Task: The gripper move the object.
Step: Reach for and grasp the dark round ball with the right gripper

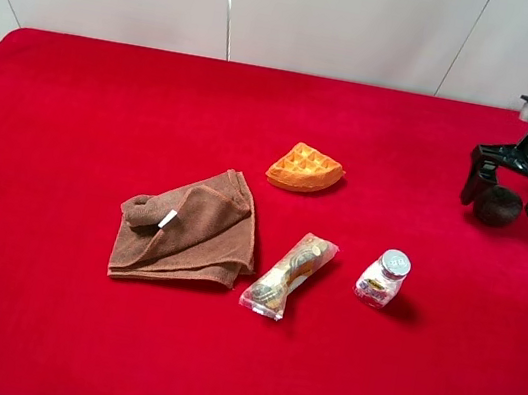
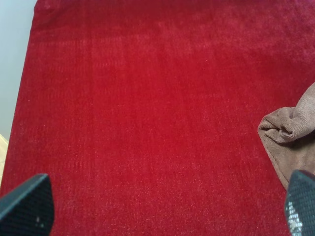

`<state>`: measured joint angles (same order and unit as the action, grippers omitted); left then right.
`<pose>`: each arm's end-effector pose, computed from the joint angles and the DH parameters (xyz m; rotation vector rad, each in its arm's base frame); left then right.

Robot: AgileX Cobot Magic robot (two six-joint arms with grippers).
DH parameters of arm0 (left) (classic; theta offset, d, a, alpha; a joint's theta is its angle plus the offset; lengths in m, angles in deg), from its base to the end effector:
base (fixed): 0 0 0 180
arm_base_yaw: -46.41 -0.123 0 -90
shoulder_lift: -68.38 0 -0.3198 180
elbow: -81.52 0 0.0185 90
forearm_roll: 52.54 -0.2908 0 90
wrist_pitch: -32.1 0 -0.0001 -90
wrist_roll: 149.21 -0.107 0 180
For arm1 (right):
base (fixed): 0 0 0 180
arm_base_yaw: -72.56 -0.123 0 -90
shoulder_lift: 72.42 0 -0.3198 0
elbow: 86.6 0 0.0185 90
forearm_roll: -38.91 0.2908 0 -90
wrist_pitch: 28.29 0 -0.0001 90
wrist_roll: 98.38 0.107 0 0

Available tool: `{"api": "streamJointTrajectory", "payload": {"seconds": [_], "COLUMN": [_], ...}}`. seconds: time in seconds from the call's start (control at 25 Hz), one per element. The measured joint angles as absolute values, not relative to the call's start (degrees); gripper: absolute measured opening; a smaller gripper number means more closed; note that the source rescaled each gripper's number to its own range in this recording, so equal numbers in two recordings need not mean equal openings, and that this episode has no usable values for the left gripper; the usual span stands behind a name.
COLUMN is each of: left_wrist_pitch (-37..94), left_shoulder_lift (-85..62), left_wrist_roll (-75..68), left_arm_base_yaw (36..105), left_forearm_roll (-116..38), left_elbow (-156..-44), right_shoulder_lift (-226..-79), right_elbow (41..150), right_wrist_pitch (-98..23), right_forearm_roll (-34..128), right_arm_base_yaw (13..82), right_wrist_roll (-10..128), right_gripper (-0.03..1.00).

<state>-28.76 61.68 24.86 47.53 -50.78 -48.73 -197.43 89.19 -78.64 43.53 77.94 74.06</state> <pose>0.0095 -0.0031 0.2873 0.1273 2.0431 0.0156 0.4201 -0.0329 0.1086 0.0206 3.1256 0.0954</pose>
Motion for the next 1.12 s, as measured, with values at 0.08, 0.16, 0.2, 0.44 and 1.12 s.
{"api": "streamJointTrajectory", "payload": {"seconds": [0.08, 0.16, 0.2, 0.44, 1.12], "left_wrist_pitch": [-28.8, -28.8, -28.8, -28.8, -28.8], "left_shoulder_lift": [61.7, 61.7, 61.7, 61.7, 61.7], "left_wrist_roll": [24.9, 24.9, 24.9, 24.9, 24.9], "left_arm_base_yaw": [47.5, 47.5, 47.5, 47.5, 47.5], "left_forearm_roll": [-50.8, -50.8, -50.8, -50.8, -50.8], "left_elbow": [-48.7, -48.7, -48.7, -48.7, -48.7], "right_shoulder_lift": [-197.9, -198.5, -198.7, -200.2, -200.2], "right_elbow": [89.2, 89.2, 89.2, 89.2, 89.2], "right_wrist_pitch": [-78.3, -78.2, -78.1, -77.7, -77.6], "right_forearm_roll": [43.5, 43.5, 43.5, 43.4, 43.4], "right_arm_base_yaw": [77.9, 77.9, 77.9, 77.9, 77.9], "right_wrist_roll": [74.1, 74.1, 74.0, 74.0, 74.0], "right_gripper": [1.0, 1.0, 1.0, 1.0, 0.0]}}
